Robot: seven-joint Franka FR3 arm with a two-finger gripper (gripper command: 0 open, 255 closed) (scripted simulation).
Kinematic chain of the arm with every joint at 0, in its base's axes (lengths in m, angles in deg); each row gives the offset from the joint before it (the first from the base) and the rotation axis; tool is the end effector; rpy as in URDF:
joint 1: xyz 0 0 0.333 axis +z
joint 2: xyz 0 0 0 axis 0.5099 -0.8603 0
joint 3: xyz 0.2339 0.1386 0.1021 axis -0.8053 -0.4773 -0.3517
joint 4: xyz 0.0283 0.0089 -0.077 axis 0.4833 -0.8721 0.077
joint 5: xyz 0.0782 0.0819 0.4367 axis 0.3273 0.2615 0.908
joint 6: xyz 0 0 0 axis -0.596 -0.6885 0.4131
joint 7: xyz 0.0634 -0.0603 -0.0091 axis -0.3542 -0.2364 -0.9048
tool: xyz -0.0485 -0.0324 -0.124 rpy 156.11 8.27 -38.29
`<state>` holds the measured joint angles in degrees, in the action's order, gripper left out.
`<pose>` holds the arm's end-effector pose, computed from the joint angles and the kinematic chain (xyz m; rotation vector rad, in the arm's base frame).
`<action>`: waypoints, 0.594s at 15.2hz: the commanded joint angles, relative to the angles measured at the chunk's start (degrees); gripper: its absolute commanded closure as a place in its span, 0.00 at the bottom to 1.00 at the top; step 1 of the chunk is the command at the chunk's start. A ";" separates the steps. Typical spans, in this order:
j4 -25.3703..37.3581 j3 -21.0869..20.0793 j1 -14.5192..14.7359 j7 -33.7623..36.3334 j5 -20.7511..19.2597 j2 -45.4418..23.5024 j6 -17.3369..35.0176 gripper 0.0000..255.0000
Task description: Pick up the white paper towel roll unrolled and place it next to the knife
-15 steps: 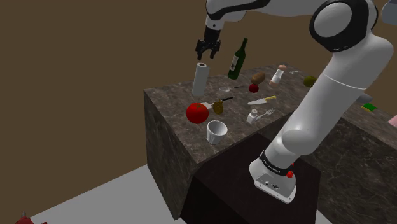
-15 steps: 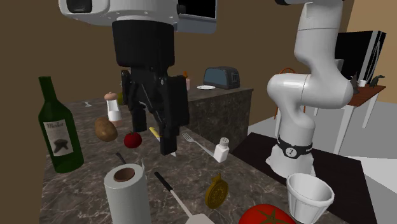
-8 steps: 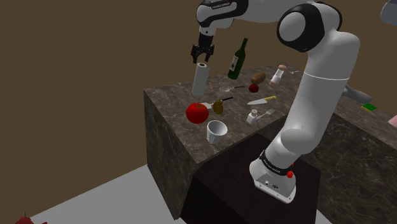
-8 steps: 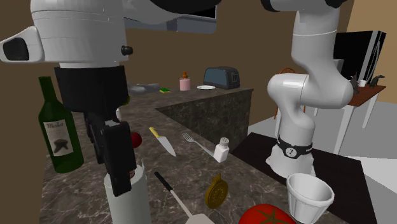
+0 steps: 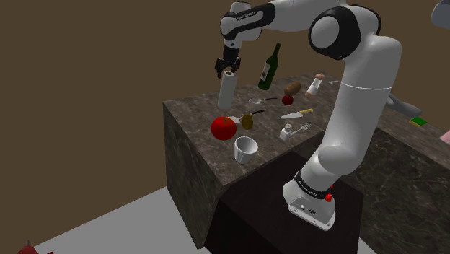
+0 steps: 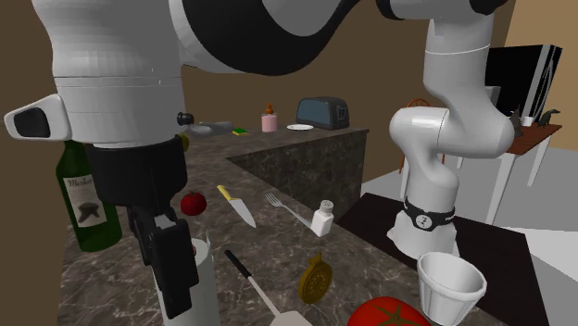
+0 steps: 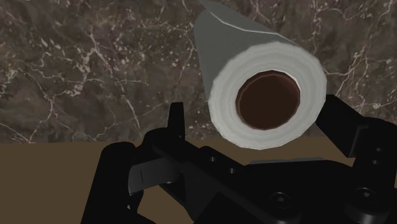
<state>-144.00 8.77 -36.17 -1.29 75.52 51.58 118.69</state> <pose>0.6553 -0.2096 0.3250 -3.1034 0.3771 -0.0123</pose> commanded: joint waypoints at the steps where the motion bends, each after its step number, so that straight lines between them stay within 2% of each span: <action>1: -0.21 -0.01 0.02 0.00 0.02 -0.02 0.26 0.00; 6: -0.20 -0.01 0.01 0.00 0.02 -0.02 0.24 0.00; 7: -0.20 -0.01 0.01 0.00 0.02 -0.02 0.24 1.00; 9: -0.21 -0.01 0.01 0.00 0.02 -0.02 0.25 1.00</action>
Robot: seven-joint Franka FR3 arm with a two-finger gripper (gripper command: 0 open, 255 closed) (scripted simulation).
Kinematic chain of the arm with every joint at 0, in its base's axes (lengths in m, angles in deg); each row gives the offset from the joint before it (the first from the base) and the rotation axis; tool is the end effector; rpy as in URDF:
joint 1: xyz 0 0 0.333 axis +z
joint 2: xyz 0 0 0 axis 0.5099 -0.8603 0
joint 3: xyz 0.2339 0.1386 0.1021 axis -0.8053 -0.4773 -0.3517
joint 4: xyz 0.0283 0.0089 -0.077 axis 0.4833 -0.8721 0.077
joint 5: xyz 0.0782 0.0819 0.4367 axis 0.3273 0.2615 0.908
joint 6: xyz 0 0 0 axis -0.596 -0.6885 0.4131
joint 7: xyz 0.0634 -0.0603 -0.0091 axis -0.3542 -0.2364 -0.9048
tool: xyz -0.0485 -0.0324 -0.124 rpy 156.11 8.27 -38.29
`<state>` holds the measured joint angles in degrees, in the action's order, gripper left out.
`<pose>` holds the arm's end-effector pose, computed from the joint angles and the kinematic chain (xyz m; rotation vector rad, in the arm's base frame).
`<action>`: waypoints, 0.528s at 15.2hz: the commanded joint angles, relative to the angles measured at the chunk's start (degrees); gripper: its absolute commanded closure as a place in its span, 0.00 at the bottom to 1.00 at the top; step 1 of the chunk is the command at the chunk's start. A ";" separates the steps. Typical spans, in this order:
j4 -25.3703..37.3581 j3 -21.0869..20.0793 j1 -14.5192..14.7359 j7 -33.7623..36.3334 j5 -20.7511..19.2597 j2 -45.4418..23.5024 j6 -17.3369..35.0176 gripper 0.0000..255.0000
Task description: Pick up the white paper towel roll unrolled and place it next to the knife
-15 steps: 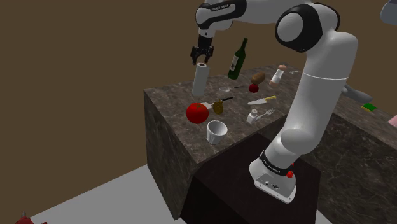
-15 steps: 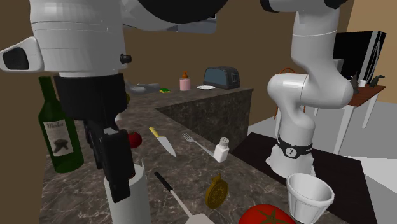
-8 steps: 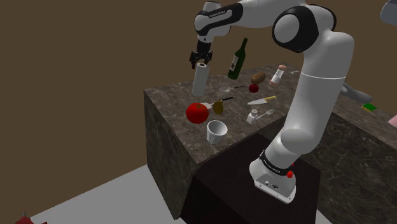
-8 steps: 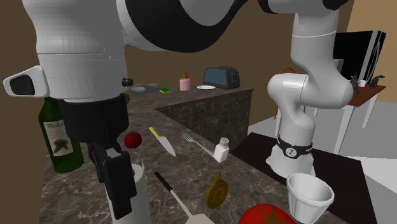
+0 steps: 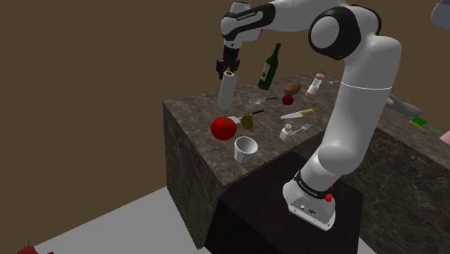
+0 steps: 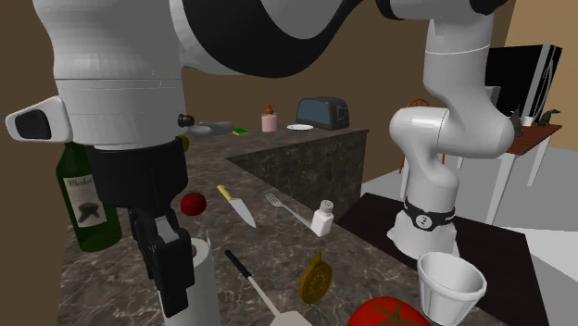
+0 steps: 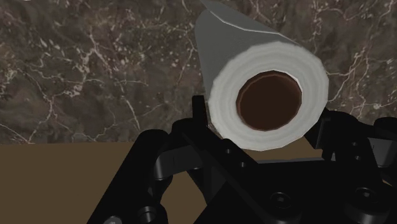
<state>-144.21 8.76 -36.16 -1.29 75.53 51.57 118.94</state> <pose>0.6550 -0.2094 0.3233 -3.1035 0.3772 -0.0131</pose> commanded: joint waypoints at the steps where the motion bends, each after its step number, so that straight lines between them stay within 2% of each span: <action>1: -0.01 0.00 0.00 0.00 0.00 0.00 0.00 1.00; 8: 0.43 0.03 0.01 0.07 -0.08 0.25 -0.67 1.00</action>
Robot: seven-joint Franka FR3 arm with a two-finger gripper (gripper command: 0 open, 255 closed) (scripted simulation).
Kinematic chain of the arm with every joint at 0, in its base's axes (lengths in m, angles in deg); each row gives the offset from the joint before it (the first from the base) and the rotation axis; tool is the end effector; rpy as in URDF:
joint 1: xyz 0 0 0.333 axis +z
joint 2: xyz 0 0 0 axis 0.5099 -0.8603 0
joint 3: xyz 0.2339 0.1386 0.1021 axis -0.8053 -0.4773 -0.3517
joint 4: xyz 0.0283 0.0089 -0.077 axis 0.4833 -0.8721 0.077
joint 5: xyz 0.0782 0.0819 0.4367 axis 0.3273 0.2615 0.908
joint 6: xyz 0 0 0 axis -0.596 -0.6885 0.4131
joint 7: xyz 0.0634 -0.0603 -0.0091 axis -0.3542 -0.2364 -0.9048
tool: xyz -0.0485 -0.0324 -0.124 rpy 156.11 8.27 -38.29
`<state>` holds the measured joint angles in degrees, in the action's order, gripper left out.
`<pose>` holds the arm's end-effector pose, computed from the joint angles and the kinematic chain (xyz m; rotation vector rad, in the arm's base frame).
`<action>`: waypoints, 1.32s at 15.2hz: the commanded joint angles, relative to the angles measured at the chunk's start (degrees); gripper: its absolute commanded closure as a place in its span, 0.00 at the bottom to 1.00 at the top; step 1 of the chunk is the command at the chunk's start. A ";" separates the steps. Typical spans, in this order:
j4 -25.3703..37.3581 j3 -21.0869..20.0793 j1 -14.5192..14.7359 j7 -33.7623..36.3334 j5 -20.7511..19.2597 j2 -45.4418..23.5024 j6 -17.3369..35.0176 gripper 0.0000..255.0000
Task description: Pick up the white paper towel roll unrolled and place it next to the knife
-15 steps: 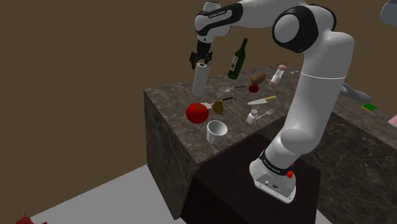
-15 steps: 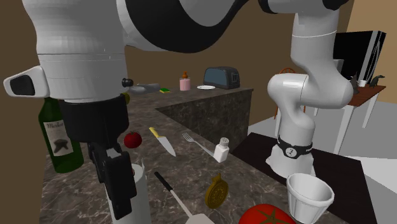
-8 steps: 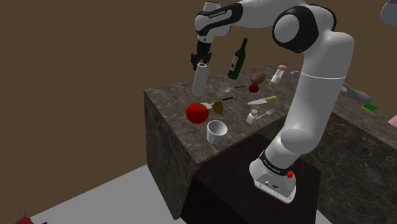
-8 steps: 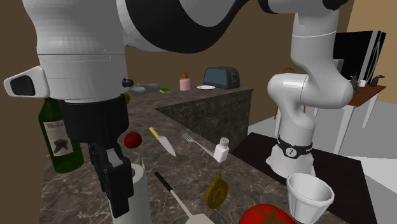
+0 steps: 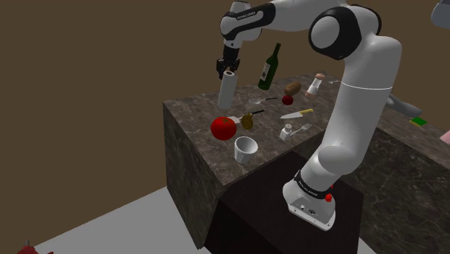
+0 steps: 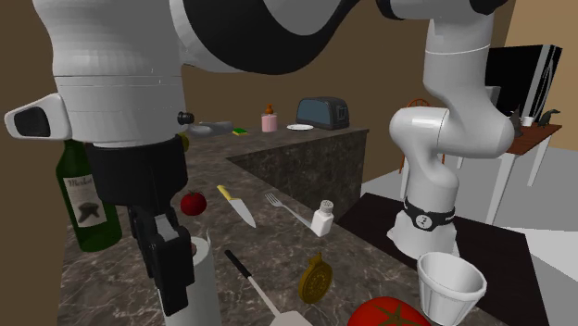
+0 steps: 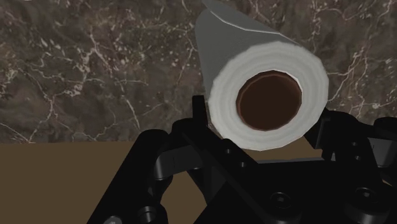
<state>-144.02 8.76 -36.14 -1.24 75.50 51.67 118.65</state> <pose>0.6552 -0.2091 0.3258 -3.1033 0.3771 -0.0130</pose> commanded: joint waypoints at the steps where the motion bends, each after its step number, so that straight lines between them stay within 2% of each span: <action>1: 0.70 0.05 0.00 0.08 -0.13 0.39 -1.07 1.00; 15: 8.51 0.33 -0.04 0.71 -0.87 2.41 -10.82 1.00; 20: 4.49 2.10 -1.88 -2.69 -2.24 9.09 -13.40 1.00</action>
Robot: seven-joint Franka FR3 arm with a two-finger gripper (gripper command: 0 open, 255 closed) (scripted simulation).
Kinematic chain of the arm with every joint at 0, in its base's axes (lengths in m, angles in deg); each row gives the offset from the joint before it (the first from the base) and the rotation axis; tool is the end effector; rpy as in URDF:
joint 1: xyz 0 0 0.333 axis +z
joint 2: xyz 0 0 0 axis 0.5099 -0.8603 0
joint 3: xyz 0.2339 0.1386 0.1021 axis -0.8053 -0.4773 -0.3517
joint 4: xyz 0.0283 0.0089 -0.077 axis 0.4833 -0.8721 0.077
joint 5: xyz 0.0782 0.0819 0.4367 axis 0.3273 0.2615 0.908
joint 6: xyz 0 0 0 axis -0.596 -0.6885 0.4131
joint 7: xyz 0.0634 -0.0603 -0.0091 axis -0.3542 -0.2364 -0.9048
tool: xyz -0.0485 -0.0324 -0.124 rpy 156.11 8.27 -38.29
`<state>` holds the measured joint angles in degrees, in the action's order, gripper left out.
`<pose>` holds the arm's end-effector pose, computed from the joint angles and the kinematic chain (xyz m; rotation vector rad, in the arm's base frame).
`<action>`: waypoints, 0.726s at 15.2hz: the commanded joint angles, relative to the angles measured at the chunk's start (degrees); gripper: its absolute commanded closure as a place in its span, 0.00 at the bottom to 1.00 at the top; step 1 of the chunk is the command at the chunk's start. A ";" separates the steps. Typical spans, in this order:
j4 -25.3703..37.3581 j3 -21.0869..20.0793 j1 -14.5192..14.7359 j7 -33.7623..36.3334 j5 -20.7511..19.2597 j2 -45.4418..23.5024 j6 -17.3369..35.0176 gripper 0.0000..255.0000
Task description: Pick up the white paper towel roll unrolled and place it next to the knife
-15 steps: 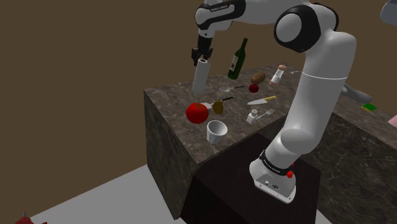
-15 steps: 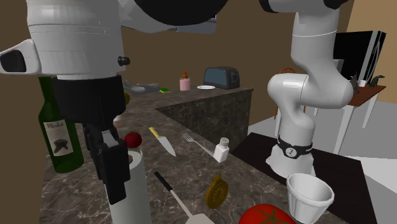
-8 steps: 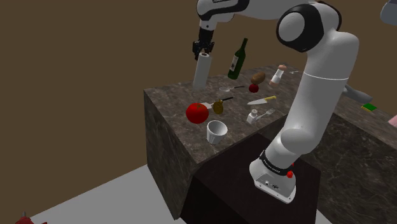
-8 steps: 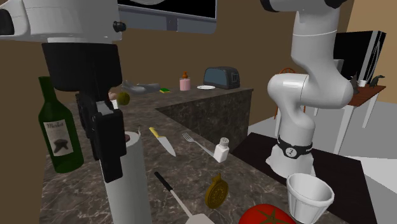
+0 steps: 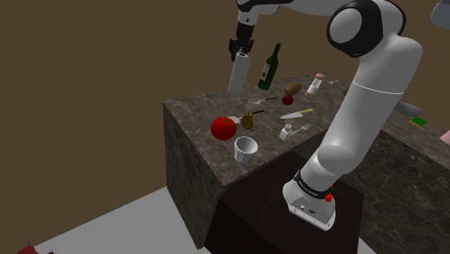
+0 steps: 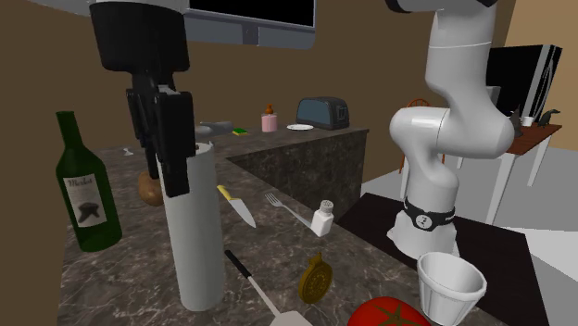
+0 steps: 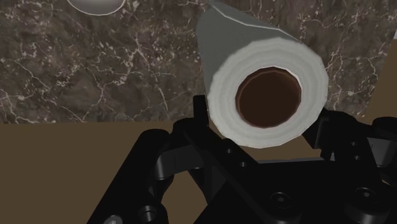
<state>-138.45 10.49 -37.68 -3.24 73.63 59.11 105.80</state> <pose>0.6266 -0.2395 0.4449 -3.1036 0.3780 -0.0138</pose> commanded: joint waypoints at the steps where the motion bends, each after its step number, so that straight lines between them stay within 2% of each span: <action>1: -1.64 0.74 -0.73 -1.40 -0.66 2.86 -1.19 1.00; 11: -2.97 4.91 -5.00 -9.30 -3.46 12.35 -9.09 1.00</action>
<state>-140.70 14.94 -42.22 -11.63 70.60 70.21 97.25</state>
